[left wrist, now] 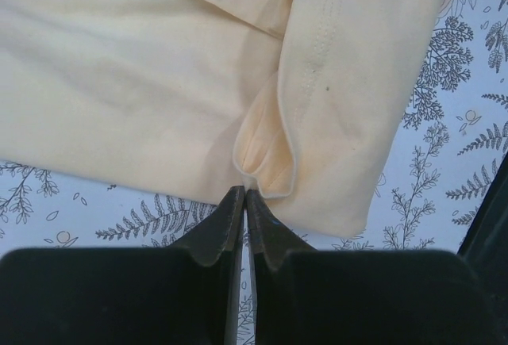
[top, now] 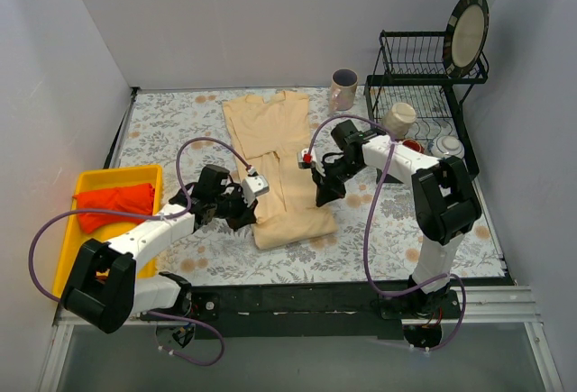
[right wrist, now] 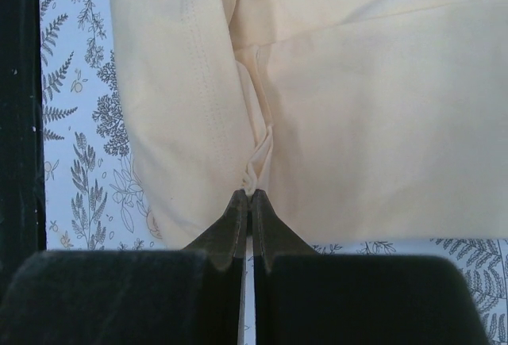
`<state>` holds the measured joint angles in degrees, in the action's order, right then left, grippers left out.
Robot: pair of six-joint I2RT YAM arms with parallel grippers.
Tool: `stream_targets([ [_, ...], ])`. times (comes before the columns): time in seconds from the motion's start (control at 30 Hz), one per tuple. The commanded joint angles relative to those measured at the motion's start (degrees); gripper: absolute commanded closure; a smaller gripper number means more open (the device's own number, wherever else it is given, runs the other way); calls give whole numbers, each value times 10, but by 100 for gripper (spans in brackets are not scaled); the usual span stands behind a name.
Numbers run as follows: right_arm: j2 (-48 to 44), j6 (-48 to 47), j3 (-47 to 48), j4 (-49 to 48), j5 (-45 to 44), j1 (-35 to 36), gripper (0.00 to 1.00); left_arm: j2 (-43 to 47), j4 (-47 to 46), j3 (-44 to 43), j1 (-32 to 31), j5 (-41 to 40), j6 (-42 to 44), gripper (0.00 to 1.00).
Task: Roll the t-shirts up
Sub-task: Roll the T-shirt to the center of the board.
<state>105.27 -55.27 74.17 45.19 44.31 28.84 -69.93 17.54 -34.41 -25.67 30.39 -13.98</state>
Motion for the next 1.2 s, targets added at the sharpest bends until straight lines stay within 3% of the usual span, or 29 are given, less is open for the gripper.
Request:
stream_targets([
  [0.0,2,17,9,-36,17,-6,99,1,6,-28,0,-23,2,96],
  [0.07,4,24,5,-58,8,-5,99,3,13,-34,1,-29,6,93],
  [0.13,7,40,9,-71,-10,-7,88,8,40,-41,1,-26,31,88],
  [0.17,8,45,18,-76,-15,-8,81,12,48,-48,1,-30,35,82],
  [0.2,7,61,26,-80,-19,-10,60,16,59,-53,1,-35,34,71],
  [0.23,5,68,36,-79,-26,-12,55,25,64,-59,1,-38,33,68],
  [0.3,1,83,67,-71,-29,-22,52,50,75,-84,1,-51,27,57],
  [0.47,-58,87,51,-71,-31,-38,51,88,122,-145,-4,10,31,52],
  [0.6,-128,16,-45,-83,-12,-33,51,109,166,-115,-51,75,71,52],
  [0.8,-204,-101,-174,-112,-24,-8,52,103,120,-65,-123,99,127,50],
  [0.9,-241,-100,-236,-168,-35,-3,52,84,79,-44,-149,102,132,50],
  [1.17,-265,-40,-247,-175,-30,1,52,54,36,-2,-188,100,168,52],
])
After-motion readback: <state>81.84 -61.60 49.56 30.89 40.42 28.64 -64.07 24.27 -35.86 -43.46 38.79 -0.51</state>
